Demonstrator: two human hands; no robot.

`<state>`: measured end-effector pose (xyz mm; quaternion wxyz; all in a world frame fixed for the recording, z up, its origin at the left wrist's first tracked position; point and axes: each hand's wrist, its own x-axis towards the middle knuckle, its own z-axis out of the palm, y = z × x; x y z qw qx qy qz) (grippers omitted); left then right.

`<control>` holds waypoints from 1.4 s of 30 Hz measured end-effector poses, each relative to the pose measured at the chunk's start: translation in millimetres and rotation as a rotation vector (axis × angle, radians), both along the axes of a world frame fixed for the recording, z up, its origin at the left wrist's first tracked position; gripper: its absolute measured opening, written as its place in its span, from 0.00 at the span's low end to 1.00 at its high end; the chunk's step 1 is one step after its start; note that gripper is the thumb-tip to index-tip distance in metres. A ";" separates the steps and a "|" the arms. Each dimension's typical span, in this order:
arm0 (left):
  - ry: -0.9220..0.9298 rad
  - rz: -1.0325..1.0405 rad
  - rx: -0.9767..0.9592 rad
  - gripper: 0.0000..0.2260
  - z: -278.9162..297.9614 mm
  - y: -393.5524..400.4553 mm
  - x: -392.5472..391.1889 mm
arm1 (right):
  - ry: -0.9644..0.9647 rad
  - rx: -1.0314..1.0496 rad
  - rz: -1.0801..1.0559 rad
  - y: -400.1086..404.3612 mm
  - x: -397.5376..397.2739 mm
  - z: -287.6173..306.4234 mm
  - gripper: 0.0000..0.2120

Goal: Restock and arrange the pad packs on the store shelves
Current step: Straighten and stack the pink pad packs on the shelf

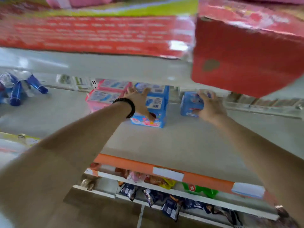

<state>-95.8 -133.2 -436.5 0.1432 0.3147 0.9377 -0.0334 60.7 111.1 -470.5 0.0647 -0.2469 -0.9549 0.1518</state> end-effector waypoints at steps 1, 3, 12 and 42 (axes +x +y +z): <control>0.000 0.005 -0.003 0.68 2.9 0.5 2.2 | -0.008 0.001 0.014 2.6 2.1 1.0 0.37; 0.006 0.008 0.019 0.64 8.1 -0.4 9.1 | -0.020 -0.014 0.003 9.3 5.7 0.0 0.37; 0.104 -0.133 0.111 0.55 -4.7 28.5 46.1 | -0.038 -0.079 -0.037 43.3 29.2 11.7 0.34; 0.051 -0.040 0.122 0.29 -12.4 12.7 41.5 | -0.109 -0.438 0.200 -58.0 -8.8 7.4 0.22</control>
